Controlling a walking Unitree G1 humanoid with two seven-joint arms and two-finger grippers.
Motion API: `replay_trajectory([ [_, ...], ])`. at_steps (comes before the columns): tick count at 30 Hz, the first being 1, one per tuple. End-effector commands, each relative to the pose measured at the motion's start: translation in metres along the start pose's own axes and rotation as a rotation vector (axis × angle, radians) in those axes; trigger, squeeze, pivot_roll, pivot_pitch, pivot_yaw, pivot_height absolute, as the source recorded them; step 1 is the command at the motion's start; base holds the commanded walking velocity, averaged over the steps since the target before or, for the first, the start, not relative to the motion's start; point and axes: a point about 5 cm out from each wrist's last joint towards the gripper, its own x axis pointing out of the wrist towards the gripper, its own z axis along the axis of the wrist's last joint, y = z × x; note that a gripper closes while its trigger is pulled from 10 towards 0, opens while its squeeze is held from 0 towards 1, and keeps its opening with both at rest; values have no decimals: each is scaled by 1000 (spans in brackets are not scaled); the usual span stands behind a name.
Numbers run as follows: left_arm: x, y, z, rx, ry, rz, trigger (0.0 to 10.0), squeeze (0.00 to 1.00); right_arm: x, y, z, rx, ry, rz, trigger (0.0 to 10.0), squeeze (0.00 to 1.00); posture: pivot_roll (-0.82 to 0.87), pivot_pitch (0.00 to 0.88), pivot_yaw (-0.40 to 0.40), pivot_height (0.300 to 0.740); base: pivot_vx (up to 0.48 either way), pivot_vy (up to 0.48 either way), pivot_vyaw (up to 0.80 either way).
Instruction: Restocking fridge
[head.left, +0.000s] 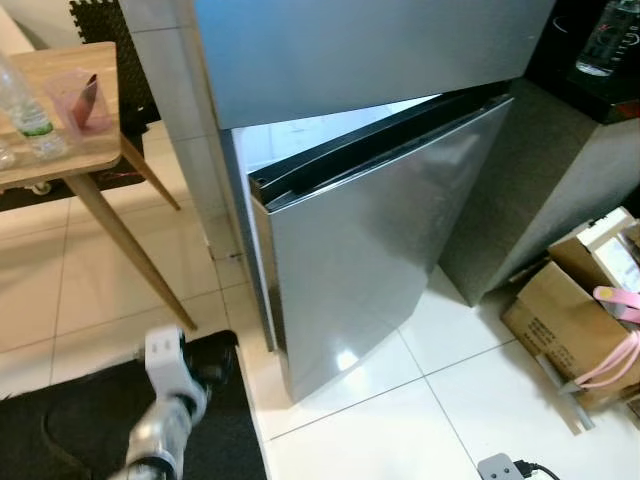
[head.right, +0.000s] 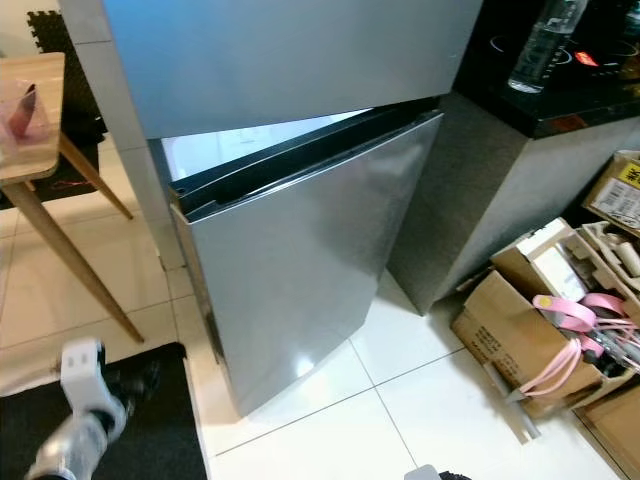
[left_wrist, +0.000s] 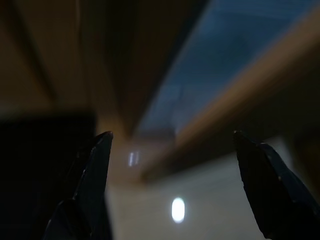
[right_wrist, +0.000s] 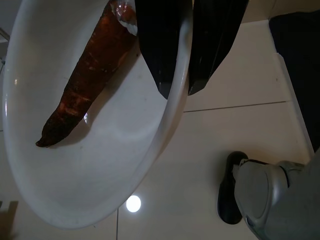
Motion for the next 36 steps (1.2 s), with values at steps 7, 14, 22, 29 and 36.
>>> replay_trajectory([
  [7, 28, -34, 68, 16, -247, -183, 0, 0, 0, 3, -6, 8, 11, 2, 10000, 0, -44, 36, -27, 740, 0, 0, 0],
  [14, 43, -62, 100, -1, -352, -221, 0, 0, 0, 5, -6, 8, 12, 5, 10000, 0, -50, 36, -28, 740, 0, 0, 0],
  [22, 54, -86, 96, -82, -289, -235, 10000, 0, -1, 4, -9, 17, 17, -2, 10000, 0, -59, 43, -23, 740, 0, 0, 0],
  [29, 54, -114, 74, 12, -176, -440, 10000, 0, -1, 4, -10, 24, 20, -2, 10000, 0, -63, 44, -22, 740, 0, 0, 0],
  [36, 49, -134, 51, 179, -35, -636, 10000, 0, -1, 4, -11, 24, 21, -3, 10000, 0, -57, 45, -24, 740, 0, 0, 0],
])
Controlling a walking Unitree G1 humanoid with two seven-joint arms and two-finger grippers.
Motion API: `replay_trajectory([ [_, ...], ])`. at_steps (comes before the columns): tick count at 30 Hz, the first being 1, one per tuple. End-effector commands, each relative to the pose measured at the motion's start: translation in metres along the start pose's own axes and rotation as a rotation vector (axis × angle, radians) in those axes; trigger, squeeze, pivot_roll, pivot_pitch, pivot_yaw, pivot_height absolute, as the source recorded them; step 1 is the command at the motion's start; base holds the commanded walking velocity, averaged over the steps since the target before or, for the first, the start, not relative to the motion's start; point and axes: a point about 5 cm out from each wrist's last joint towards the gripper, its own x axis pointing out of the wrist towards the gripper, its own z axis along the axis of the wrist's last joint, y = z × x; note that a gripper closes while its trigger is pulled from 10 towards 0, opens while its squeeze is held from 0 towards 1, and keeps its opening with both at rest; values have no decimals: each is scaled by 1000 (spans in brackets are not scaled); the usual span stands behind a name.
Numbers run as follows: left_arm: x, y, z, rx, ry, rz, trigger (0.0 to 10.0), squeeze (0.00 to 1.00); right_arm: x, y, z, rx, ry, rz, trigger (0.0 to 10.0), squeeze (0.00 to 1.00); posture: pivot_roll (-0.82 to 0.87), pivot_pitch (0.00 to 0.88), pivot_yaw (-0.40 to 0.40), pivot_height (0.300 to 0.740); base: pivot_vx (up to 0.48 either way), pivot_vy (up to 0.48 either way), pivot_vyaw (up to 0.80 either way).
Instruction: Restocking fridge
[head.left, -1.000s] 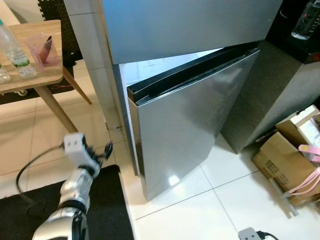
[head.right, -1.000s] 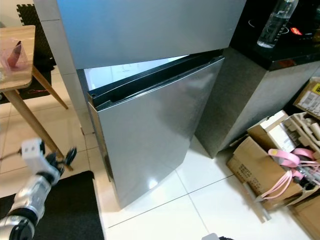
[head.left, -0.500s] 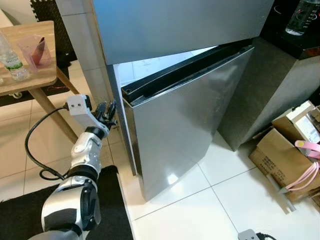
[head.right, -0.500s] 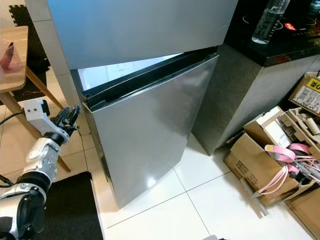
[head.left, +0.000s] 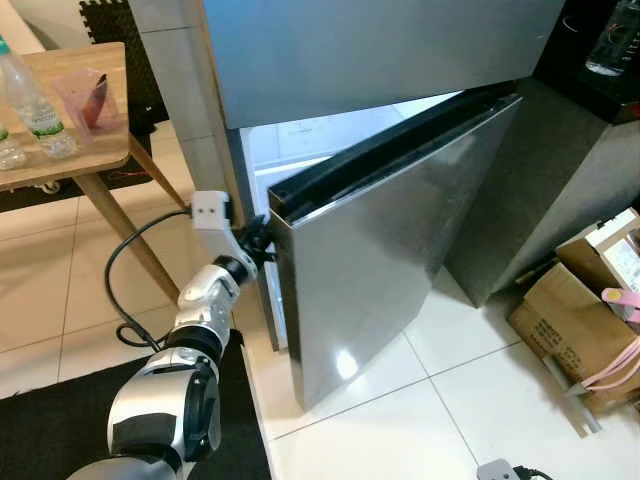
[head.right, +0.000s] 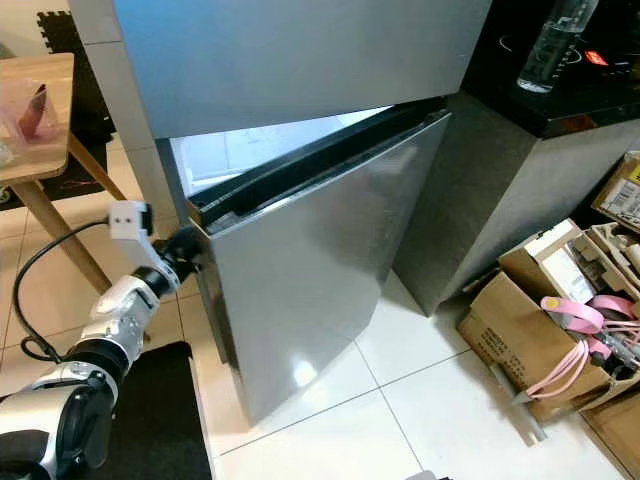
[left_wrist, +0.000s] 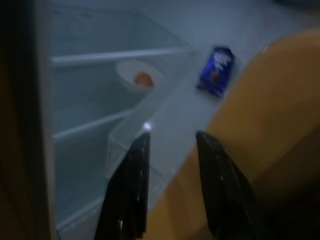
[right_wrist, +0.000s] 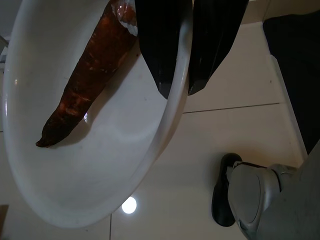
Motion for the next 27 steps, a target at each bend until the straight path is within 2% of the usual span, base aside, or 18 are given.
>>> replay_trajectory([
  [1, 4, -21, -21, 8, 103, -140, 10000, 0, 0, -1, -3, 11, 5, -9, 10000, 0, -57, 44, -23, 740, 0, 0, 0],
  [2, 4, -21, -21, 8, 103, -140, 10000, 0, 0, -1, -3, 11, 5, -9, 10000, 0, -57, 44, -23, 740, 0, 0, 0],
  [3, 5, -30, -25, -1, 116, -226, 10000, 0, 0, -1, -3, 12, 4, -9, 10000, 0, -56, 44, -22, 740, 0, 0, 0],
  [5, 6, -35, -27, -6, 120, -261, 10000, 0, 0, -1, -2, 12, 3, -9, 10000, 0, -54, 43, -23, 740, 0, 0, 0],
  [6, 9, -55, -35, -28, 131, -371, 10000, 0, 0, 0, -2, 11, 3, -8, 10000, 0, -50, 42, -22, 740, 0, 0, 0],
  [7, 9, -55, -35, -28, 131, -371, 10000, 0, 0, 0, -2, 11, 3, -8, 10000, 0, -50, 42, -22, 740, 0, 0, 0],
  [8, 11, -64, -39, -38, 137, -423, 10000, 0, 0, 0, -2, 11, 3, -8, 10000, 0, -50, 42, -22, 740, 0, 0, 0],
  [10, 11, -100, -52, -80, 140, -621, 10000, 0, 0, 0, -2, 11, 3, -6, 10000, 0, -51, 44, -23, 740, 0, 0, 0],
  [11, 11, -100, -52, -80, 140, -621, 10000, 0, 0, 0, -2, 11, 3, -6, 10000, 0, -51, 44, -23, 740, 0, 0, 0],
  [13, 7, -132, -61, -111, 139, -789, 10000, 0, 0, 1, -2, 12, 3, -6, 10000, 0, -52, 43, -21, 740, 0, 0, 0],
  [14, 5, -142, -64, -118, 139, -841, 10000, 0, 0, 1, -2, 12, 3, -6, 10000, 0, -53, 42, -23, 740, 0, 0, 0],
  [16, 4, -149, -66, -137, 137, -866, 10000, 0, 0, 2, -1, 13, 3, -6, 10000, 0, -54, 42, -21, 740, 0, 0, 0],
  [19, 6, -144, -73, -154, 145, -769, 10000, 0, 0, 2, -1, 14, 4, -6, 10000, 0, -53, 42, -21, 740, 0, 0, 0],
  [20, 6, -144, -73, -154, 145, -769, 10000, 0, 0, 2, -1, 14, 4, -6, 10000, 0, -53, 42, -21, 740, 0, 0, 0],
  [21, 3, -136, -78, -159, 163, -711, 10000, 0, 0, 3, -1, 14, 5, -6, 10000, 0, -51, 42, -19, 740, 0, 0, 0],
  [23, 0, -131, -81, -157, 175, -686, 10000, 0, 0, 3, -2, 13, 6, -6, 10000, 0, -51, 43, -20, 740, 0, 0, 0],
  [26, -12, -111, -93, -137, 223, -561, 10000, 0, 0, 3, -2, 12, 8, -11, 10000, 0, -48, 44, -18, 740, 0, 0, 0],
  [27, -12, -111, -93, -137, 223, -561, 10000, 0, 0, 3, -2, 12, 8, -11, 10000, 0, -48, 44, -18, 740, 0, 0, 0],
])
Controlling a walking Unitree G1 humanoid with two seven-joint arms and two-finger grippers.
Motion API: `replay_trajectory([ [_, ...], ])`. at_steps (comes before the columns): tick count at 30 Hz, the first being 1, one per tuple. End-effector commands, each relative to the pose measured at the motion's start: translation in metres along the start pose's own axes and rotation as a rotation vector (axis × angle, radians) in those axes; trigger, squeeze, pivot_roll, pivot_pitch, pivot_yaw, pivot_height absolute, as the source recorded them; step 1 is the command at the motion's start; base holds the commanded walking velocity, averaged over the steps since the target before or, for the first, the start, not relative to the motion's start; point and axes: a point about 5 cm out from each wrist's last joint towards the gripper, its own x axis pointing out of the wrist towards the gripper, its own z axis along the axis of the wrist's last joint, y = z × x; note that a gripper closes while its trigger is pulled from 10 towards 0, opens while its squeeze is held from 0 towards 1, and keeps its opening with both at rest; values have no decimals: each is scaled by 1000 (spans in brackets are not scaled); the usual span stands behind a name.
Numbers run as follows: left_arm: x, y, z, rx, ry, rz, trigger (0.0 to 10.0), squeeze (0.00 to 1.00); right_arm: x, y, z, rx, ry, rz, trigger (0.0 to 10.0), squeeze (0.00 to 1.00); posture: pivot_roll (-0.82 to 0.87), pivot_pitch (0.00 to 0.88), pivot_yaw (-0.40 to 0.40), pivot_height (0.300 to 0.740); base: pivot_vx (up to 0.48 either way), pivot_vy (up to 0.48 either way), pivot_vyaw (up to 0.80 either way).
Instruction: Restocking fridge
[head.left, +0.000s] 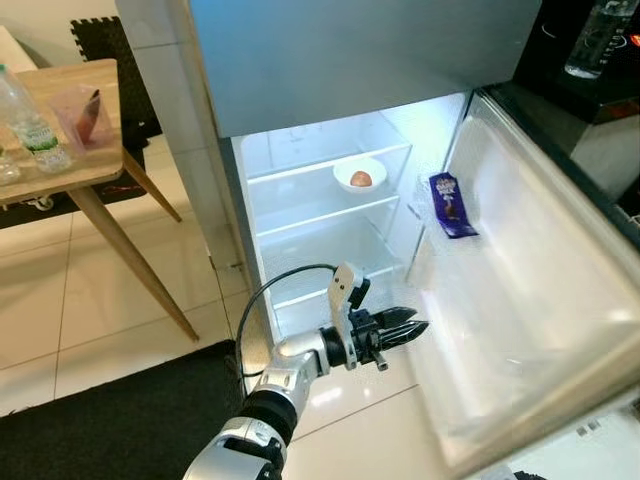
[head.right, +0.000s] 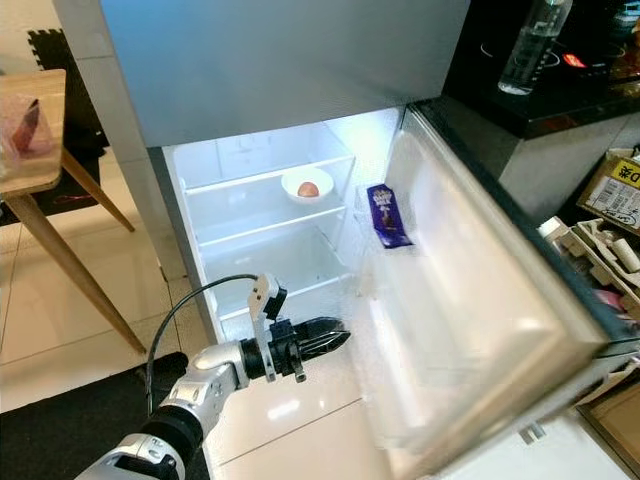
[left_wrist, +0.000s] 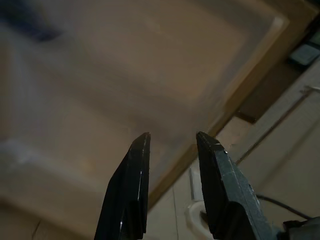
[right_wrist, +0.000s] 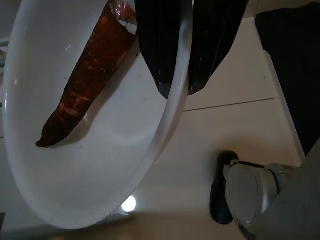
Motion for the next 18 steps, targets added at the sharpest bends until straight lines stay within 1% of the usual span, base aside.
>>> replay_trajectory([
  [1, -23, 14, -13, -7, 51, 142, 10000, 0, 0, 0, -3, -1, 11, -18, 10000, 0, -46, 45, -17, 740, 0, 0, 0],
  [2, -29, 17, -16, -8, 61, 191, 10000, 0, 0, -1, -2, 0, 8, -25, 10000, 0, -43, 43, -17, 740, 0, 0, 0],
  [4, -29, 17, -16, -8, 61, 191, 10000, 0, 0, -1, -2, 0, 8, -25, 10000, 0, -43, 43, -17, 740, 0, 0, 0],
  [5, -41, 24, -25, -29, 76, 290, 10000, 0, 0, -2, -1, 0, -2, -45, 10000, 0, -42, 42, -16, 740, 0, 0, 0],
  [6, -41, 24, -25, -29, 76, 290, 10000, 0, 0, -2, -1, 0, -2, -45, 10000, 0, -42, 42, -16, 740, 0, 0, 0],
  [8, -59, 31, -39, -63, 112, 430, 10000, 0, 0, -6, 3, -5, -21, -82, 10000, 0, -43, 39, -17, 740, 0, 0, 0],
  [9, -66, 33, -45, -76, 127, 476, 10000, 0, 0, -8, 4, -5, -27, -95, 10000, 0, -44, 38, -17, 740, 0, 0, 0],
  [11, -77, 35, -54, -95, 154, 555, 10000, 0, -1, -11, 7, -8, -39, -115, 10000, 0, -45, 38, -17, 740, 0, 0, 0],
  [12, -77, 35, -54, -95, 154, 555, 10000, 0, -1, -11, 7, -8, -39, -115, 10000, 0, -45, 38, -17, 740, 0, 0, 0],
  [13, -83, 36, -59, -103, 168, 599, 10000, 0, -1, -13, 9, -10, -46, -124, 10000, 0, -45, 38, -17, 740, 0, 0, 0],
  [14, -95, 35, -69, -131, 199, 660, 10000, 0, -1, -14, 10, -9, -52, -127, 10000, 0, -45, 35, -20, 740, 0, 0, 0],
  [15, -95, 35, -69, -131, 199, 660, 10000, 0, -1, -14, 10, -9, -52, -127, 10000, 0, -45, 35, -20, 740, 0, 0, 0],
  [16, -103, 35, -77, -151, 222, 702, 10000, 0, -1, -15, 11, -8, -56, -128, 10000, 0, -45, 35, -20, 740, 0, 0, 0],
  [17, -118, 32, -90, -184, 273, 772, 10000, 0, -1, -15, 12, -7, -61, -127, 10000, 0, -43, 31, -22, 740, 0, 0, 0],
  [18, -118, 32, -90, -184, 273, 772, 10000, 0, -1, -15, 12, -7, -61, -127, 10000, 0, -43, 31, -22, 740, 0, 0, 0],
])
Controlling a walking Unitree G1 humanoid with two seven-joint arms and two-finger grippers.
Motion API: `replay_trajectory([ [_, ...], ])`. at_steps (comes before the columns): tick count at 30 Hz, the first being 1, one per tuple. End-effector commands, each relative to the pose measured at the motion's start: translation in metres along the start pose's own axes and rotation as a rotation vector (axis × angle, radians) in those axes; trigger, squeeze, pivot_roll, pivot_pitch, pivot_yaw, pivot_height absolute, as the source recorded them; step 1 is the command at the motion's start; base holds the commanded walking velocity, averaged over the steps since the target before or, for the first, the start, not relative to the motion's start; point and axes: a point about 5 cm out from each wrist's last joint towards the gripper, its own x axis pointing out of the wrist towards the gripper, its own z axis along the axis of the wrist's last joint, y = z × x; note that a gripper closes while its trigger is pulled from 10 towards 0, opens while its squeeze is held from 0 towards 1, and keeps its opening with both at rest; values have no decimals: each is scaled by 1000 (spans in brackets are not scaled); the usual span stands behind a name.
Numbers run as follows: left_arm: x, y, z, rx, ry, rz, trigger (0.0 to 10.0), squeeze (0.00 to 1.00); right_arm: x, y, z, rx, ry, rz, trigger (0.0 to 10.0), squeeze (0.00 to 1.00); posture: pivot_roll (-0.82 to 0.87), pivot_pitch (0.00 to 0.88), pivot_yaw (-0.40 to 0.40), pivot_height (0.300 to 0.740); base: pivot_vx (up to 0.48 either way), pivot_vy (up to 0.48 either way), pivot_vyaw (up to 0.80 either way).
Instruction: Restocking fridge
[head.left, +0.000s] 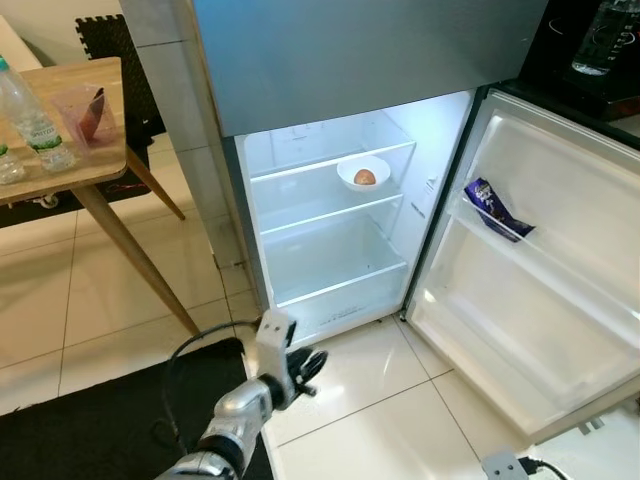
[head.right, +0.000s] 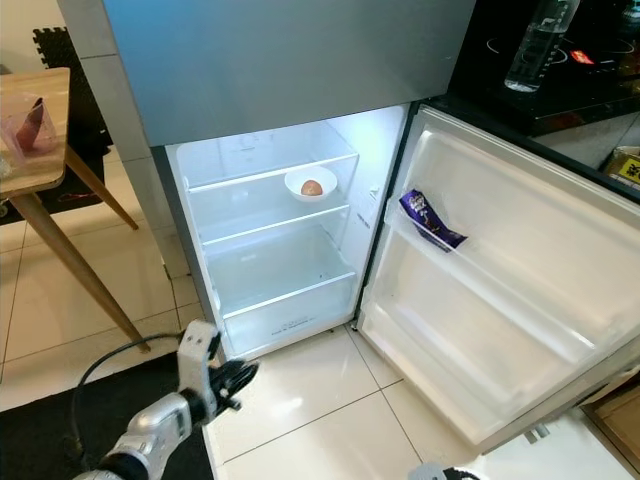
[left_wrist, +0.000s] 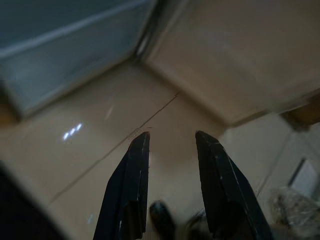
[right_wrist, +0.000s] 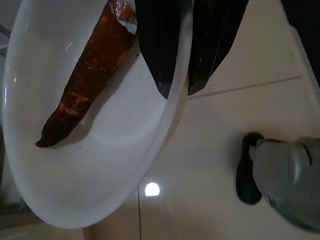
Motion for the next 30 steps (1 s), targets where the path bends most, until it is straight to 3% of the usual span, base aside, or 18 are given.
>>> replay_trajectory([
  [1, -15, 15, -23, -25, 89, 103, 10000, 0, 0, -3, -1, 6, -4, -13, 10000, 0, -43, 31, -22, 740, 0, 0, 0],
  [6, -50, 35, -71, -89, 254, 311, 10000, 0, 0, 0, 3, 6, -22, -4, 10000, 0, -38, 25, -24, 740, 0, 0, 0],
  [8, -56, 38, -78, -90, 283, 344, 10000, 0, 0, 1, 3, 5, -23, -1, 10000, 0, -38, 25, -24, 740, 0, 0, 0],
  [9, -67, 41, -91, -117, 329, 400, 10000, 0, 0, 3, 3, 4, -22, 6, 10000, 0, -36, 24, -24, 740, 0, 0, 0],
  [12, -75, 43, -100, -154, 351, 428, 10000, 0, 0, 5, 3, 2, -19, 15, 10000, 0, -36, 26, -24, 740, 0, 0, 0],
  [20, -72, 39, -101, -173, 340, 425, 10000, 0, 0, 7, 2, -7, -15, 41, 10000, 0, -34, 29, -26, 740, 0, 0, 0],
  [30, -64, 33, -97, -149, 341, 403, 10000, 0, 0, 7, 1, -14, -14, 44, 10000, 0, -35, 28, -24, 740, 0, 0, 764],
])
